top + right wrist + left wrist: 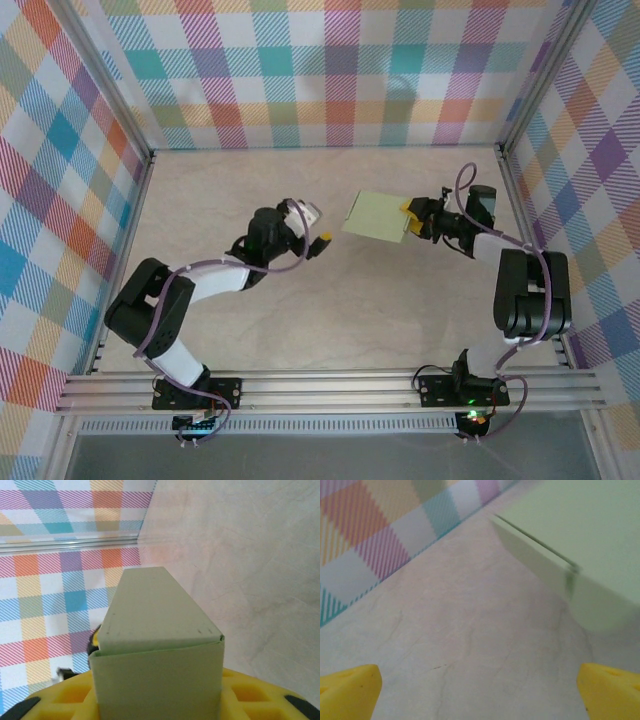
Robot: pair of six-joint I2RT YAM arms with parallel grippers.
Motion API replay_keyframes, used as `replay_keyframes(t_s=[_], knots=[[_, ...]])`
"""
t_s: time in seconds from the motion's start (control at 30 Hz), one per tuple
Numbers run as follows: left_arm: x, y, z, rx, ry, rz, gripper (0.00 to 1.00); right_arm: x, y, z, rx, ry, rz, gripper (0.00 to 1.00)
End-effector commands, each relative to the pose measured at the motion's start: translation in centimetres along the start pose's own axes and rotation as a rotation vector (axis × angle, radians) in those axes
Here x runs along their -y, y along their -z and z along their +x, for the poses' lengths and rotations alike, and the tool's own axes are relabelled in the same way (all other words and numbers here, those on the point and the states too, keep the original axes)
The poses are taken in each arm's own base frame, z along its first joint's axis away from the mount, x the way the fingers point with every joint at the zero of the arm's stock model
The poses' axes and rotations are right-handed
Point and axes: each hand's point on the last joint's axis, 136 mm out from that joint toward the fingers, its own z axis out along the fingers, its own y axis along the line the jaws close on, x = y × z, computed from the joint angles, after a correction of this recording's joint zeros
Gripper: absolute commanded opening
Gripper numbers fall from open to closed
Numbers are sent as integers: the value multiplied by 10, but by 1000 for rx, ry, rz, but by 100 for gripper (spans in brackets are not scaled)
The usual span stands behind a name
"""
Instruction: Fold the paper box
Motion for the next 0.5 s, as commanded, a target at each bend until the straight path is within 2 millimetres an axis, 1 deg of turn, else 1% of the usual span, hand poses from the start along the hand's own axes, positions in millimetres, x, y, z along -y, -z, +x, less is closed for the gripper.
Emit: replay_keyframes(t_s=[0.0, 0.03, 0.13, 0.2, 0.27, 0.33, 0.47], knots=[[13, 2, -34, 122, -359, -44, 100, -21, 3, 6, -53, -4, -61, 38], [19, 1, -36, 130, -404, -46, 100, -23, 3, 7, -63, -7, -71, 38], [25, -1, -44, 144, -522, -119, 100, -23, 3, 11, -81, -13, -81, 38], [27, 0, -54, 183, -573, -178, 98, -22, 4, 12, -82, -16, -82, 38], [29, -3, -59, 192, -604, -212, 96, -22, 4, 14, -84, -23, -86, 38], [33, -8, -59, 199, -611, -204, 91, -23, 4, 16, -92, -25, -97, 38], [35, -15, -62, 225, -615, -213, 82, -23, 5, 20, -104, -27, -110, 38]])
